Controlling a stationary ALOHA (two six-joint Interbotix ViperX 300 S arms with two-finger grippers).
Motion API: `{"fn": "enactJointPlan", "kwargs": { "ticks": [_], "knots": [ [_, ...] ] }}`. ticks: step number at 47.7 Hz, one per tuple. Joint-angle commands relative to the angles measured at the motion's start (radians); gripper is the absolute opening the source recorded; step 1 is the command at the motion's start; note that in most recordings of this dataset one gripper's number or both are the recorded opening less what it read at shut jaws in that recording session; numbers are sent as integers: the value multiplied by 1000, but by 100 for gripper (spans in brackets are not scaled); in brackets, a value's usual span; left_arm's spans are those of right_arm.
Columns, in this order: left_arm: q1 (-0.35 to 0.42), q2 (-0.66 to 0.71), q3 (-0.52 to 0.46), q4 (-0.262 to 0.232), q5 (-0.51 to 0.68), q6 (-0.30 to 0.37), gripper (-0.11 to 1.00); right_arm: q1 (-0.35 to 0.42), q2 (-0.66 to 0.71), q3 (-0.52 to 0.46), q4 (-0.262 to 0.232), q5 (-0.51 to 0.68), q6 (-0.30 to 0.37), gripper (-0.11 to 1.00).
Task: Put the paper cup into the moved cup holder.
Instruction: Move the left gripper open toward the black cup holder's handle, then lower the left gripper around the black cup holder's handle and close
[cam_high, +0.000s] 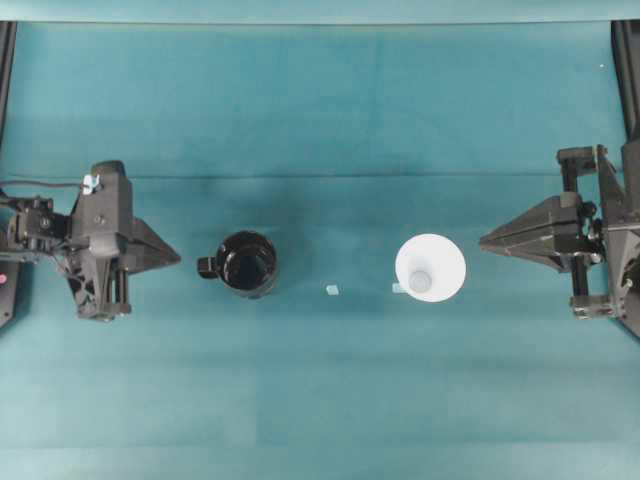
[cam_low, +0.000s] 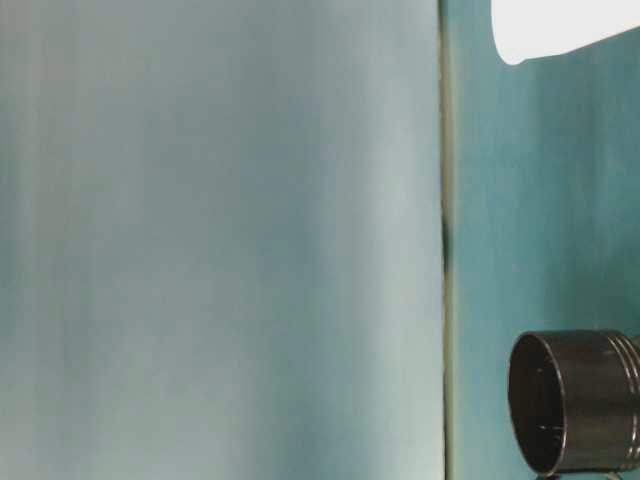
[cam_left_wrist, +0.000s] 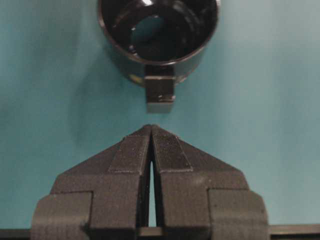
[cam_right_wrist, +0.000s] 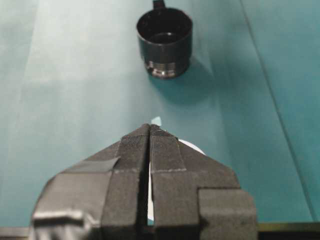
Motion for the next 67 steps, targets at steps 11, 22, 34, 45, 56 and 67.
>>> {"fn": "enactJointPlan", "kwargs": {
  "ticks": [11,22,34,45,56,67],
  "knots": [
    [-3,11,0,2,-12,12,16,0,3,-17,2,-6,11,2],
    [-5,43,12,3,-49,-2,81,0,3,-17,2,-3,9,2],
    [-6,100,14,3,-153,0,88,-2,3,-17,2,-2,11,1],
    [-6,176,23,3,-287,-6,89,-2,3,-17,2,-2,14,1],
    [-8,239,11,3,-324,-8,89,-2,2,-18,2,-2,29,1],
    [-8,259,-8,3,-341,-8,89,-2,2,-18,2,-2,34,1]
  ]
}}
